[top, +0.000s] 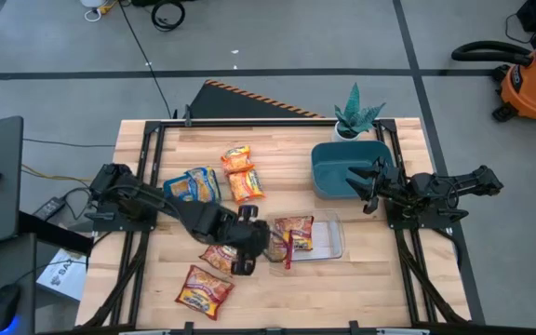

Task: Sort Maruchan noodles
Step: Put the red noodle pack into the transparent bin

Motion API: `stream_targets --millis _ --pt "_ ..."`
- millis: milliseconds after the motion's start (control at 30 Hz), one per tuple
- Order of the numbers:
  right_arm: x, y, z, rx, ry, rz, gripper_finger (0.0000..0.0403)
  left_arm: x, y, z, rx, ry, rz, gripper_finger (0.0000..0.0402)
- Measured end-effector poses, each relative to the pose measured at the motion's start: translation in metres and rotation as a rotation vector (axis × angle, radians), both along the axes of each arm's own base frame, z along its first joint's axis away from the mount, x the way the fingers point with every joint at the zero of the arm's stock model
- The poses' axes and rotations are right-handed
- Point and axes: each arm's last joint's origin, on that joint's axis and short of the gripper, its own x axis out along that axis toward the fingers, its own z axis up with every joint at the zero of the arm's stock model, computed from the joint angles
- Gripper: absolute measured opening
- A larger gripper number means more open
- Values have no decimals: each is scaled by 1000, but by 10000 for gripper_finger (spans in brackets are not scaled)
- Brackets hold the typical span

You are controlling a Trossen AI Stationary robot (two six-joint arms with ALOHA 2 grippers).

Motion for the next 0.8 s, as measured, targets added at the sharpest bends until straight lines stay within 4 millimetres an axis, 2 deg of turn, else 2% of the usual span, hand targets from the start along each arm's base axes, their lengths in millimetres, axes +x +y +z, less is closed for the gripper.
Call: stream_targets --millis 233,300,467,600,700,800 --pt "0 0 0 0 0 0 199 9 -11 9 65 -190 14 162" --pt "0 0 0 0 0 0 199 16 -10 6 61 -209 21 162" --pt "0 0 0 0 -2 0 199 34 -3 -29 115 -112 19 162" --pt "0 0 1 3 -13 0 199 56 5 -59 159 -99 -6 162" --pt "0 0 2 4 -20 0 199 71 10 -73 156 -131 -28 162" --pt "0 0 2 5 -22 0 199 77 17 -82 126 -114 -52 162"
